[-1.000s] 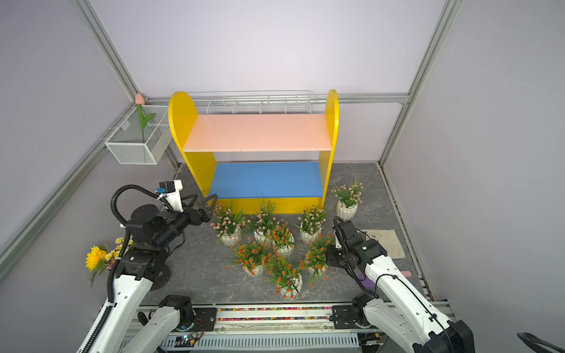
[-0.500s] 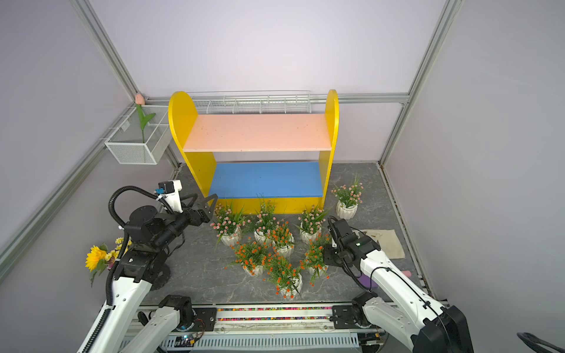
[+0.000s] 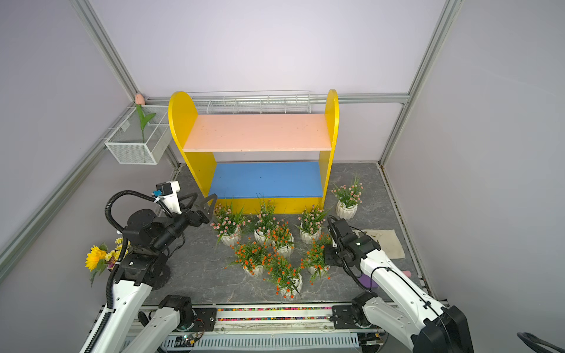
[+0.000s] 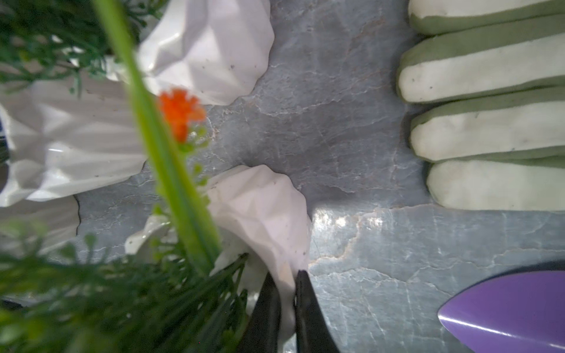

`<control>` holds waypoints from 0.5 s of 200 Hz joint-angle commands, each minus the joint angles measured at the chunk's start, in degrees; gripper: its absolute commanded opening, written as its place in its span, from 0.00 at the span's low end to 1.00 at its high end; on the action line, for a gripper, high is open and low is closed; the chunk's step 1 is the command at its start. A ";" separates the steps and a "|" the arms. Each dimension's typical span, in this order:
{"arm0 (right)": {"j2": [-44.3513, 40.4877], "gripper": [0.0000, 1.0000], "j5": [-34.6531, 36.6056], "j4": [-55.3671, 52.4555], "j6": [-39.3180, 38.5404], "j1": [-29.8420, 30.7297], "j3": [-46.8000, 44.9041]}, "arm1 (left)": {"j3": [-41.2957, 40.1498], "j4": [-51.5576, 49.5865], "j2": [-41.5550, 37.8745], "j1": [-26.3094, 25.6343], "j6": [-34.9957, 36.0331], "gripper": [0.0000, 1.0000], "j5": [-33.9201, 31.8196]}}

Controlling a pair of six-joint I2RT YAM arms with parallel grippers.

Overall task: Place the baby's breath potted plants on the rack by color
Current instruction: Pick up the baby's breath potted plant from the center of the board.

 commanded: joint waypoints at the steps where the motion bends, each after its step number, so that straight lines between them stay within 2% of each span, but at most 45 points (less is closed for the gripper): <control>1: -2.14 0.10 -0.44 -3.76 0.20 0.12 4.43 | 1.11 0.40 1.80 -0.63 -0.61 0.99 3.71; 33: -4.41 0.10 0.30 -11.00 -0.57 0.14 10.95 | 3.53 -2.02 4.45 -4.35 3.22 0.99 2.88; 42: -4.65 0.10 1.32 -13.66 -1.43 0.20 15.13 | 4.26 -2.68 5.24 -6.16 4.69 0.99 2.16; 68: -3.15 0.09 4.59 -20.41 -5.25 0.13 24.52 | 6.16 -3.80 8.55 -12.76 9.14 1.00 0.83; 100: 0.69 0.10 5.03 -22.31 -9.41 0.11 34.00 | 8.71 -6.23 12.62 -22.09 14.75 0.99 -4.36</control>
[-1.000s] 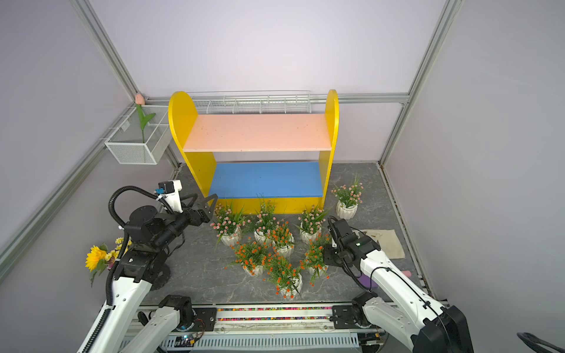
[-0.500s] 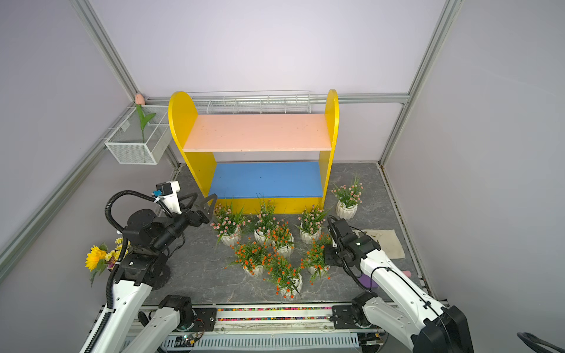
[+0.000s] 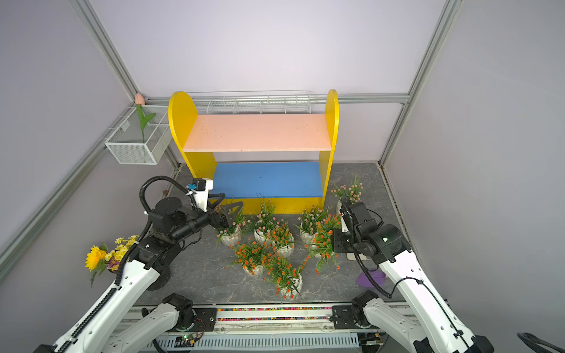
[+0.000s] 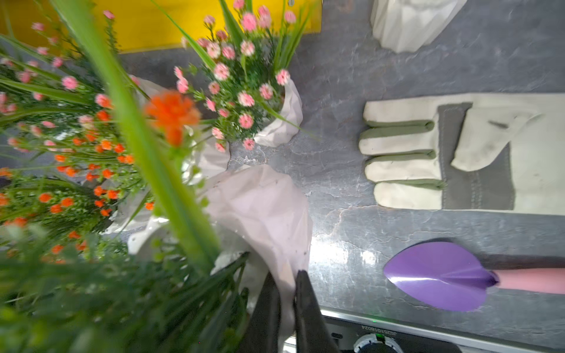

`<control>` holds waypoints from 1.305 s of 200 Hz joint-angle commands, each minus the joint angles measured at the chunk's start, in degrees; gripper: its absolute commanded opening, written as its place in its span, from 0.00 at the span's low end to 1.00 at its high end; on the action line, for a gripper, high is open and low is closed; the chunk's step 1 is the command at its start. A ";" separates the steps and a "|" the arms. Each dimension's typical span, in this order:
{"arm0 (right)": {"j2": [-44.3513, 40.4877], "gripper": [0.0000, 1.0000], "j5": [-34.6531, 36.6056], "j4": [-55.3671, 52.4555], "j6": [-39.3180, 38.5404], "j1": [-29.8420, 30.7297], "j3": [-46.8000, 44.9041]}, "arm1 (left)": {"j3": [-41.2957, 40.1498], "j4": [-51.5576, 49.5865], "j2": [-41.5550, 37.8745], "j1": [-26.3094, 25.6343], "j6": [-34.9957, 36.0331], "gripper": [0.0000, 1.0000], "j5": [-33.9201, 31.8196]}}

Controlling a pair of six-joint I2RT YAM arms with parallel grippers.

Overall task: Place the baby's breath potted plants on the rack by color
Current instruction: Pick up the baby's breath potted plant from the center of the board.

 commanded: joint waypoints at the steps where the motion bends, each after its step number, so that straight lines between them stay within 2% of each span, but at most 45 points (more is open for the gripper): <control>1: 2.51 0.10 1.07 -2.87 -4.17 0.11 5.78 | 2.51 -2.83 2.08 -5.37 6.16 0.99 -4.06; 35: 8.49 0.10 -2.65 -1.41 -7.57 -0.06 13.49 | 2.47 0.03 4.32 -12.99 9.96 0.99 -7.28; 91: 16.36 0.10 -11.70 1.07 -10.59 -0.09 21.56 | 0.28 8.40 5.59 -20.59 11.79 1.00 -10.89; 119: 18.87 0.10 -15.42 1.45 -11.63 0.00 24.05 | -0.46 10.99 5.72 -21.27 11.74 0.99 -10.12; 166: 21.99 0.12 -17.90 1.72 -13.16 0.11 26.38 | 0.34 12.21 8.72 -22.72 13.98 0.99 -4.95; 261: 26.53 0.12 -20.90 1.83 -15.25 2.42 28.69 | 4.80 15.65 17.81 -26.77 16.93 0.99 -2.76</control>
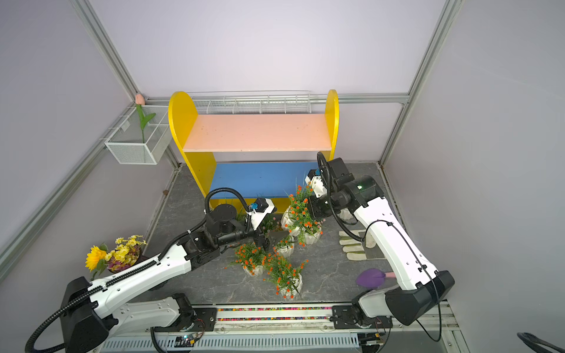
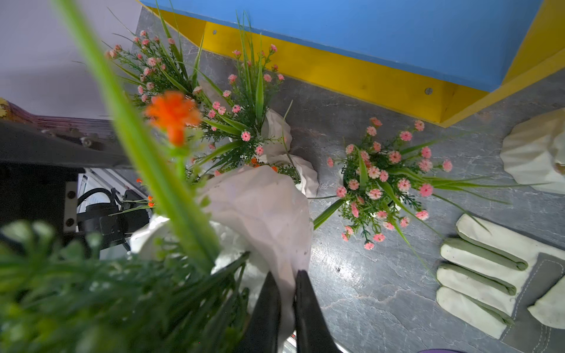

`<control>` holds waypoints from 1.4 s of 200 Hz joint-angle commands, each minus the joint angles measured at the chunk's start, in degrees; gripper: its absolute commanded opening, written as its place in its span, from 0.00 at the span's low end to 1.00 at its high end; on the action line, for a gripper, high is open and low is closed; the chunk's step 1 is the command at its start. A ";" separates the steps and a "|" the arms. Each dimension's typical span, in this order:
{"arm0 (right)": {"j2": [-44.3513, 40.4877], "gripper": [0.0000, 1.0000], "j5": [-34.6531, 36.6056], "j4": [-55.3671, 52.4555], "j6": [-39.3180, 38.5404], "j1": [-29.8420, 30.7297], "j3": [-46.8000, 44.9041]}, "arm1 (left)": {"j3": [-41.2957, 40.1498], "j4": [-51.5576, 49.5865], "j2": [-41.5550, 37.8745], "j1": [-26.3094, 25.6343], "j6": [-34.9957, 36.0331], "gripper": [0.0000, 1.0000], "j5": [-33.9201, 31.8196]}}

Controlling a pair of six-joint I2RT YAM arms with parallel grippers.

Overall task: Place the baby's breath potted plants on the rack by color
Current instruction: Pick up the baby's breath potted plant from the center of the board.

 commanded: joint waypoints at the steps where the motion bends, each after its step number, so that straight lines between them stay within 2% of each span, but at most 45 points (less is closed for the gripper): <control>1: 0.18 0.12 -3.16 2.45 -1.26 1.27 2.15 | 3.20 2.56 1.77 -1.27 2.53 0.99 0.87; 35: 0.56 0.12 -3.28 2.70 -1.42 2.64 2.07 | 4.38 3.37 3.69 -2.69 3.18 0.99 -0.93; 116: 0.18 0.12 -3.29 3.04 -1.90 4.09 2.52 | 7.99 -1.47 7.55 -3.21 3.92 0.99 1.43; 199: -0.30 0.12 -2.47 3.81 -2.19 3.75 2.60 | 7.08 -6.60 6.53 -3.30 5.50 0.99 2.94; 280: -1.40 0.11 -7.47 6.67 -0.24 3.70 -0.27 | 5.44 -3.62 6.51 -3.36 4.39 0.98 2.31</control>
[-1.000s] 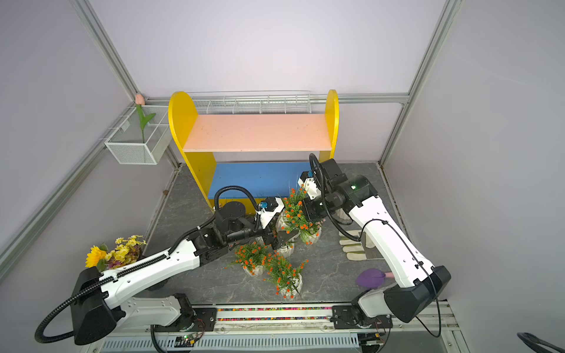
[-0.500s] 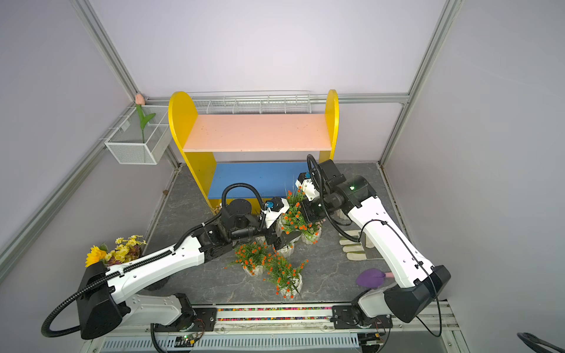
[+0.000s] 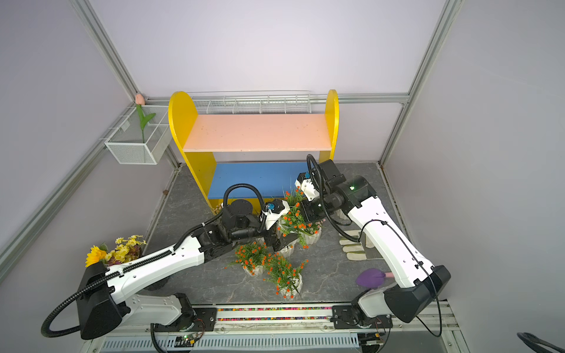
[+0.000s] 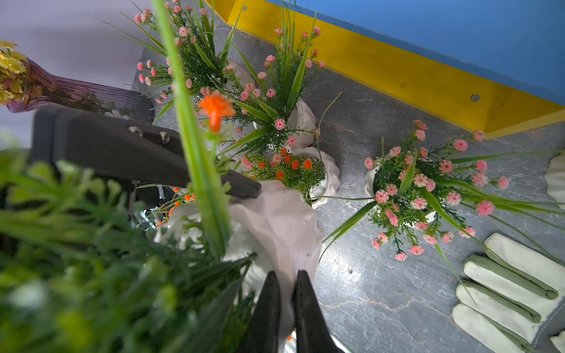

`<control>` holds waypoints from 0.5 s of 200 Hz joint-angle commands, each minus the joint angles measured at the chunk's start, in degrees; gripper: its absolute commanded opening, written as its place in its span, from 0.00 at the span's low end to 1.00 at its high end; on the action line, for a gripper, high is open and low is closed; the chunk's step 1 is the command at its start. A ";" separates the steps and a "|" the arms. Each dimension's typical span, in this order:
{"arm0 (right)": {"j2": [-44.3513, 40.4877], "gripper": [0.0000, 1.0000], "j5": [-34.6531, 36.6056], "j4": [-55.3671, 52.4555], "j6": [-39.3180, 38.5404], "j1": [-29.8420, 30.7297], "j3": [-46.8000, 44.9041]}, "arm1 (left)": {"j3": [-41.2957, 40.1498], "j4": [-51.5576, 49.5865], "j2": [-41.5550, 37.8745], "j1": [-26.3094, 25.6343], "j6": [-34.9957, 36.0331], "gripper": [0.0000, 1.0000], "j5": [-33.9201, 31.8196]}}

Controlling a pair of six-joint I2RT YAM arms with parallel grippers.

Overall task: Place the baby's breath potted plants on the rack by color
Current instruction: Pick up the baby's breath potted plant from the center of the board.

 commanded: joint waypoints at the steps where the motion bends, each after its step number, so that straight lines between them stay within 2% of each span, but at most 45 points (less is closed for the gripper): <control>1: -2.28 0.11 -5.42 6.64 1.20 0.04 -0.68 | -0.83 0.10 -0.50 -0.50 -0.01 0.98 1.31; 36: -2.76 0.11 -6.09 7.65 1.60 0.00 -2.18 | -0.75 0.67 -0.16 -0.47 0.09 0.85 1.40; 55: -3.03 0.11 -6.22 8.20 1.66 -0.11 -2.83 | -0.74 0.58 -0.14 -0.50 0.12 0.70 1.59; 85: -3.46 0.11 -6.66 9.55 2.08 -0.54 -4.19 | -0.83 0.67 -0.30 -0.46 -0.18 0.39 2.00; 100: -3.69 0.11 -6.99 10.12 2.31 -0.85 -4.60 | -0.83 0.76 -0.47 -0.46 -0.34 0.30 1.97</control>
